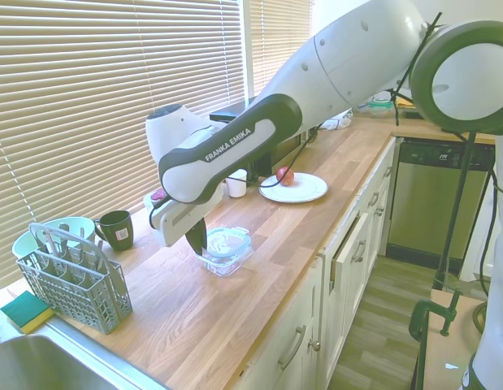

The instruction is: Cover the lid of the food container

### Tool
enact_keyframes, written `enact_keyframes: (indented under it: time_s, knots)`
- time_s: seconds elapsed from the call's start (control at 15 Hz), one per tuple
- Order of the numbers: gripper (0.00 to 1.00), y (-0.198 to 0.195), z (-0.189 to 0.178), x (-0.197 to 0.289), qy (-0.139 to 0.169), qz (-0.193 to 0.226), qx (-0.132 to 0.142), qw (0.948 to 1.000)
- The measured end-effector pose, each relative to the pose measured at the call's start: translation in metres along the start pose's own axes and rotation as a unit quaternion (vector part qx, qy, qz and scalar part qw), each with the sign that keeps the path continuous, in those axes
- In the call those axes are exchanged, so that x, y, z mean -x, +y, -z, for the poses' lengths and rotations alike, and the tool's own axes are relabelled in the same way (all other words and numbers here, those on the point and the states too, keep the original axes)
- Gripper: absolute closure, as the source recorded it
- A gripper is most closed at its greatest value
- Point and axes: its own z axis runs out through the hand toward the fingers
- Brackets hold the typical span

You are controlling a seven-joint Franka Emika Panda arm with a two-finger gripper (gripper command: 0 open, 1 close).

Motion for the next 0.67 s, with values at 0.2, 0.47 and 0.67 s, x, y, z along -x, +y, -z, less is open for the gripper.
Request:
enact_keyframes:
  time_s: [0.2, 0.47, 0.67]
  knots:
    - [1.00, -0.0045, -0.0034, -0.0010, 0.000, 0.000, 0.001, 1.0000]
    - [0.00, -0.0086, -0.0066, -0.0024, 0.000, -0.002, 0.001, 1.0000]
    - [0.00, -0.0106, -0.0064, -0.0025, 0.000, -0.002, 0.001, 1.0000]
